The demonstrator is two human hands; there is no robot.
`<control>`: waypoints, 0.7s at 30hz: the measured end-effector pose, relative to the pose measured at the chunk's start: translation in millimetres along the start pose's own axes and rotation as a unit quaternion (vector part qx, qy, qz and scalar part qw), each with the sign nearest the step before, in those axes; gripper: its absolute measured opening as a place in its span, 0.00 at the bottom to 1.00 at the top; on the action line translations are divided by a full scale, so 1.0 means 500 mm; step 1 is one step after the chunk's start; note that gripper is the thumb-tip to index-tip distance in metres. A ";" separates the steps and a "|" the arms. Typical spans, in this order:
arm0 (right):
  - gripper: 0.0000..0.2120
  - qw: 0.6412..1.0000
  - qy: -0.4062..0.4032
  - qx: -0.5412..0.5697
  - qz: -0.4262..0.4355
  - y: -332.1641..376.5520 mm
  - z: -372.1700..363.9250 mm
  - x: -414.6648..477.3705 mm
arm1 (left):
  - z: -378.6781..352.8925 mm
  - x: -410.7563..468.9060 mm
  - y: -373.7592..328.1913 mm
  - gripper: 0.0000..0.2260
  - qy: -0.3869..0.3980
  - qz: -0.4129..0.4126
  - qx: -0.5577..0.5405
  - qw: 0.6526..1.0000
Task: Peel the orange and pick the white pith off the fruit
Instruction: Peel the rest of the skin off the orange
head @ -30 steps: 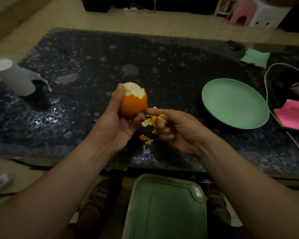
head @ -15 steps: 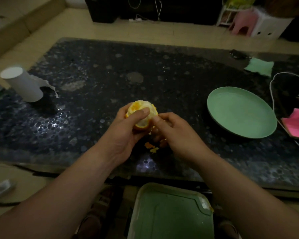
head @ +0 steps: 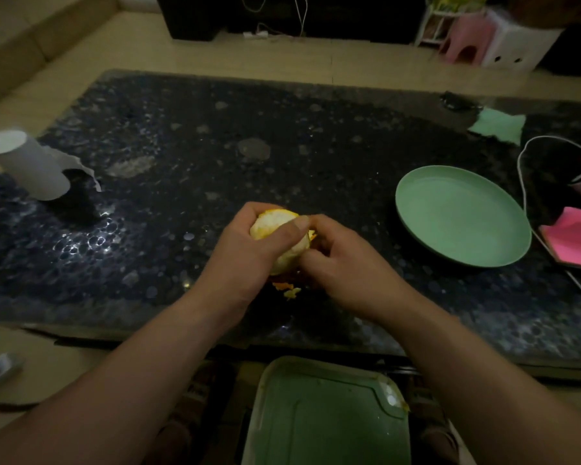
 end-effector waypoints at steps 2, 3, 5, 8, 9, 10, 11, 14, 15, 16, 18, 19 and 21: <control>0.15 1.000 -0.009 0.027 -0.002 -0.004 -0.003 0.000 | 0.002 -0.003 -0.006 0.14 -0.016 -0.037 0.020 0.999; 0.15 0.999 -0.015 0.037 -0.002 -0.008 -0.004 0.001 | 0.001 -0.005 -0.009 0.13 -0.022 -0.051 0.027 0.998; 0.15 0.998 -0.021 0.056 0.003 -0.010 -0.007 0.001 | 0.001 -0.008 -0.015 0.13 -0.028 -0.068 0.029 0.997; 0.15 0.996 -0.017 0.082 0.012 -0.008 -0.010 -0.004 | 0.004 -0.007 -0.019 0.13 -0.033 -0.067 0.018 0.997; 0.15 0.997 -0.016 0.075 0.018 -0.006 -0.009 -0.007 | 0.006 -0.005 -0.018 0.13 -0.033 -0.062 0.011 0.997; 0.14 0.998 -0.014 0.063 0.024 -0.002 -0.010 -0.011 | 0.006 -0.005 -0.017 0.13 -0.030 -0.056 0.003 0.998; 0.13 0.998 -0.013 0.056 0.026 0.002 -0.010 -0.013 | 0.006 -0.004 -0.016 0.13 -0.028 -0.055 0.000 0.998; 0.13 0.998 -0.031 0.051 0.025 0.005 -0.005 -0.011 | 0.003 -0.009 -0.020 0.13 -0.027 -0.074 0.020 0.997; 0.13 0.997 -0.038 0.056 0.029 0.008 -0.003 -0.010 | 0.003 -0.010 -0.023 0.13 -0.031 -0.084 0.024 0.996; 0.13 0.996 -0.040 0.065 0.034 0.013 -0.001 -0.011 | 0.004 -0.010 -0.026 0.13 -0.036 -0.094 0.026 0.995; 0.13 0.995 -0.036 0.084 0.049 0.022 0.004 -0.012 | 0.007 -0.008 -0.032 0.13 -0.044 -0.101 0.019 0.994; 0.13 0.994 -0.025 0.095 0.050 0.025 0.004 -0.013 | 0.006 -0.007 -0.032 0.13 -0.043 -0.094 0.000 0.995; 0.13 0.992 0.005 0.119 0.033 0.023 -0.002 -0.016 | 0.002 -0.008 -0.028 0.14 -0.034 -0.073 -0.043 0.996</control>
Point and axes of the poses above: each hand's wrist, its own x-axis towards the middle knuckle, its own z-axis out of the back of the hand, y = z × x, the point moved 10 cm from there along x, towards the middle knuckle, and after that the axes turned 8 degrees about -z, right-handed, at the moved point
